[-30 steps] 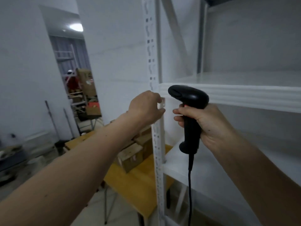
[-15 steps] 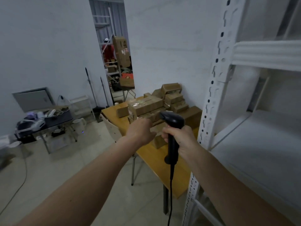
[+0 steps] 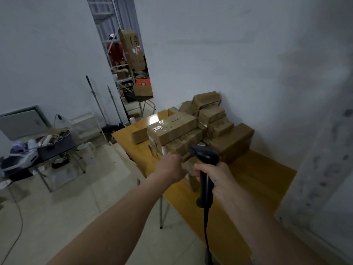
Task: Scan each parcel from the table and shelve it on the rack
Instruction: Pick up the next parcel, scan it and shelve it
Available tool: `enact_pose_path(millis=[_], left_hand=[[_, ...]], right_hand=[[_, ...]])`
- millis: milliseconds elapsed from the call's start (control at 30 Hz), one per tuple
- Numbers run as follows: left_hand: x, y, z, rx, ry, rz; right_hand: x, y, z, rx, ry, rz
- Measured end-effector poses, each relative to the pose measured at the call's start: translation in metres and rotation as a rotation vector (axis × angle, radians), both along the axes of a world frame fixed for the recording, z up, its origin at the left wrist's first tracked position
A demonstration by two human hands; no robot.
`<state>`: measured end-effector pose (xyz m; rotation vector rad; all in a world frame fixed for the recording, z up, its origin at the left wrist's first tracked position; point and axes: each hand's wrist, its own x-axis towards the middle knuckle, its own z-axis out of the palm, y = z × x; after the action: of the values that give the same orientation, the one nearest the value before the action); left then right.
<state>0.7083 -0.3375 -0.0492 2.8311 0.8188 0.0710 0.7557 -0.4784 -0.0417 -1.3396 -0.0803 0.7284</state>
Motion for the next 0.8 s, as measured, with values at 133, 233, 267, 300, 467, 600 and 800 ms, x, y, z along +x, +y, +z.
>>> enact_pose_path(millis=[133,233,267,300,467,600,800], left_hand=[[0.024,0.039,-0.021,-0.036,0.015,0.023],[0.032,0.067,-0.033,-0.106,0.022,0.079],[0.035,0.077,-0.036,-0.128,0.025,0.102],[0.038,0.088,-0.039,-0.144,0.029,0.124],[0.063,0.139,-0.047,-0.138,0.026,0.168],[0.087,0.183,-0.055,-0.038,0.020,0.120],[0.118,0.246,-0.076,0.150,0.090,-0.119]], right_hand=[[0.027,0.039,-0.014,-0.020,0.045,-0.008],[0.039,0.065,-0.022,-0.050,0.042,-0.012],[0.041,0.073,-0.024,-0.050,0.047,-0.006],[0.044,0.080,-0.026,-0.053,0.052,0.002],[0.059,0.110,-0.039,-0.077,0.062,0.027],[0.071,0.135,-0.044,-0.101,0.063,-0.005],[0.090,0.190,-0.049,-0.134,0.093,-0.152]])
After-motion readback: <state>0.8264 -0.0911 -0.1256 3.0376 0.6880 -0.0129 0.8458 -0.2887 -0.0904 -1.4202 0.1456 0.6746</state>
